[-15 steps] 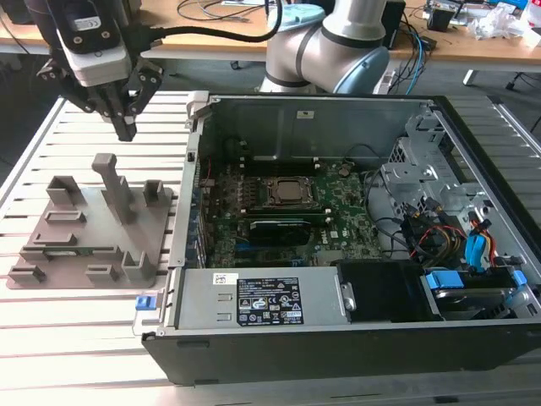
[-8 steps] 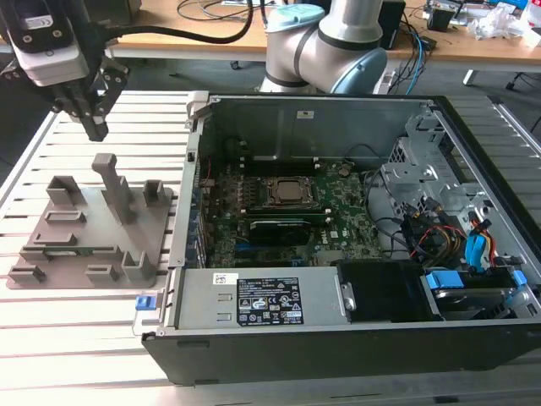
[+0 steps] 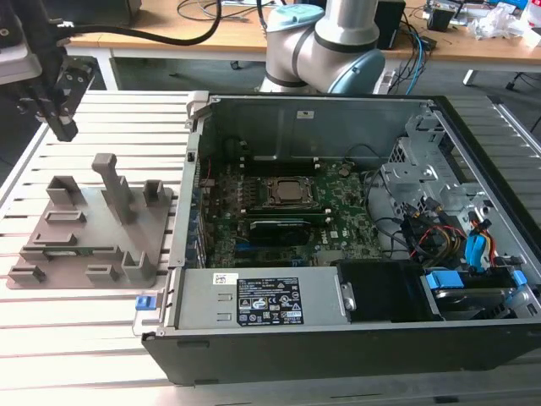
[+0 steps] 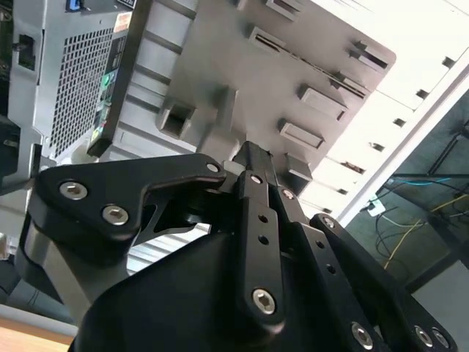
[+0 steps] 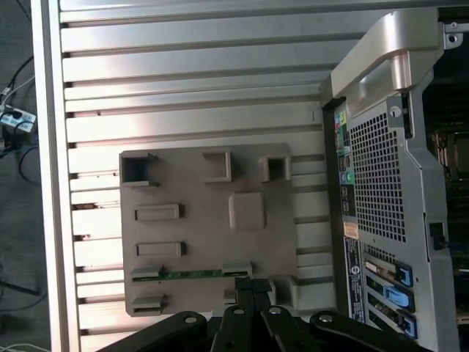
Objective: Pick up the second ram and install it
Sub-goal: 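Reach for the second ram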
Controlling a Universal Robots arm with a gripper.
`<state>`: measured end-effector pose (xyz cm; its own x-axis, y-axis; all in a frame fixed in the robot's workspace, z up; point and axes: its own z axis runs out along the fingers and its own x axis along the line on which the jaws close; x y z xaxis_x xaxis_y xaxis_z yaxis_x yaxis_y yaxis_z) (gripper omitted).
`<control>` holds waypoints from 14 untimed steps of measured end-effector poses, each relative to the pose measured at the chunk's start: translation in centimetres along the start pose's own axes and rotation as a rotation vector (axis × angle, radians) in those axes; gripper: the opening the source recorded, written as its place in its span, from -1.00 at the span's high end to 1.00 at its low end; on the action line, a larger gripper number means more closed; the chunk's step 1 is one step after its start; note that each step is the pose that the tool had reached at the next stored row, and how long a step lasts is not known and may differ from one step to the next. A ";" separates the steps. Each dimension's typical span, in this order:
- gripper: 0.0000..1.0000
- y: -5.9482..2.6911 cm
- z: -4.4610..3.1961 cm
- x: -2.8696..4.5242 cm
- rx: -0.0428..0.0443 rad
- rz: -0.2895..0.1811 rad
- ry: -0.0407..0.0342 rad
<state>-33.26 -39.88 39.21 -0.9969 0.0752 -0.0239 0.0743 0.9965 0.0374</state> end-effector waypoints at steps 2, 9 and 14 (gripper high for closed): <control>0.79 -0.04 -0.01 0.54 0.0000 0.000 0.0000; 0.79 -0.24 -0.05 3.18 0.0001 0.000 0.0000; 0.79 -0.35 -0.07 4.55 0.0000 0.000 0.0000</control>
<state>-37.82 -39.89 39.16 -0.9969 0.0750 -0.0239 0.0741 0.9966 0.0374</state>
